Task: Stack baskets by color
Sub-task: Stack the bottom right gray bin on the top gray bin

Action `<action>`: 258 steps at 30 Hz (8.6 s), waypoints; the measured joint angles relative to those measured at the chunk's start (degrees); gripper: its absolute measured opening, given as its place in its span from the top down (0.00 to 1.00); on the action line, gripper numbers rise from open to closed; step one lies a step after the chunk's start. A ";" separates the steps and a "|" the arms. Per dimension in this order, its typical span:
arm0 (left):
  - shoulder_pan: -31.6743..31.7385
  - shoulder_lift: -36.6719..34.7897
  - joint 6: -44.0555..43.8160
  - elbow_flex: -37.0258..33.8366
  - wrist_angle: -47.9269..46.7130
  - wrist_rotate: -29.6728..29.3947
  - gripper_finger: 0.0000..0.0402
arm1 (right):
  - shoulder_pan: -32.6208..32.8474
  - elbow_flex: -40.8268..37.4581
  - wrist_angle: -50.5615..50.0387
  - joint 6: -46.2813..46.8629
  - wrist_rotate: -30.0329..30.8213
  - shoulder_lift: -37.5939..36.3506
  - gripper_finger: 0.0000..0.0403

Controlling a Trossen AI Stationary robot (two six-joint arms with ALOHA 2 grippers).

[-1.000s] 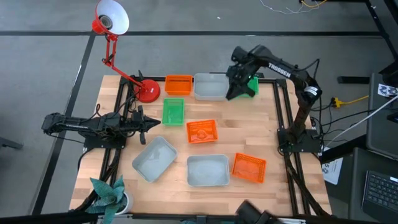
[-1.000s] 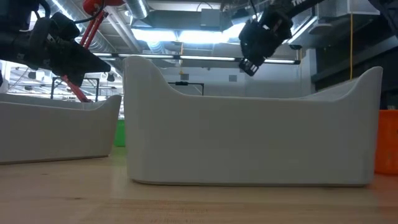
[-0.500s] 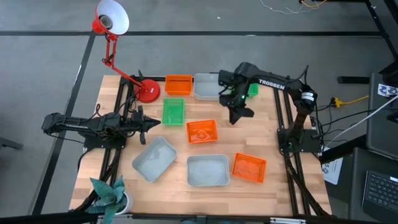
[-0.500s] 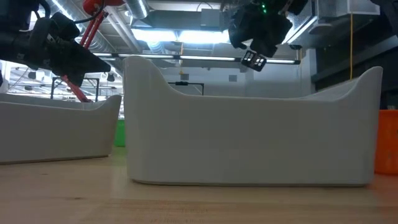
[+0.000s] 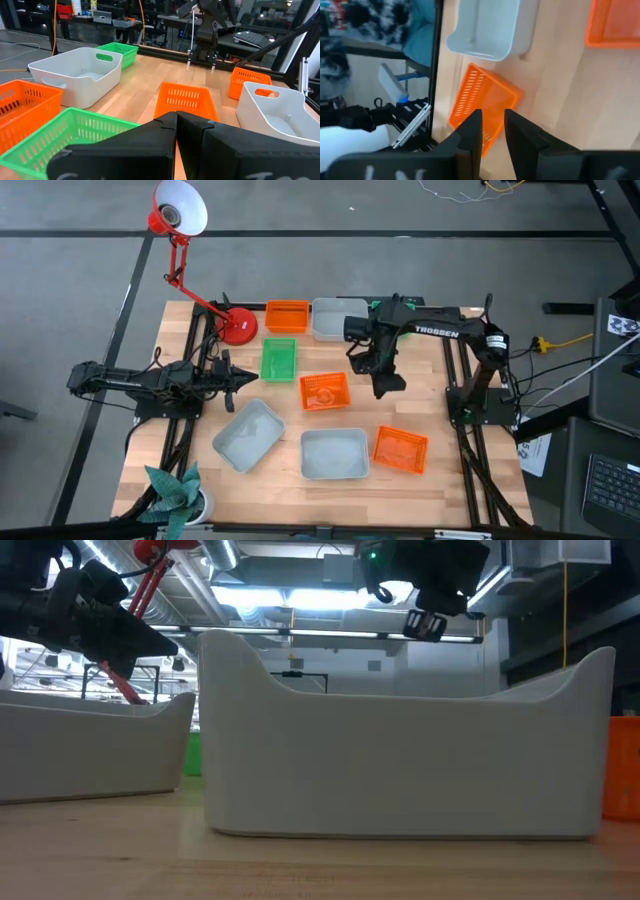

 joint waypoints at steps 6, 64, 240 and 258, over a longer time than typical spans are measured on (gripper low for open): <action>0.00 0.02 -0.49 0.00 0.00 0.24 1.00 | 3.73 -1.52 0.10 4.53 0.02 -3.07 0.80; 0.02 0.04 0.04 0.00 -0.67 0.17 1.00 | 28.11 -41.03 78.67 40.02 43.07 -10.12 0.80; 0.00 0.04 0.91 0.00 -5.20 0.52 1.00 | -23.43 -2.53 32.53 46.36 57.02 -0.78 0.78; 0.01 0.04 0.89 0.00 -5.22 0.57 1.00 | -23.47 -6.29 40.41 41.74 55.72 -0.71 0.98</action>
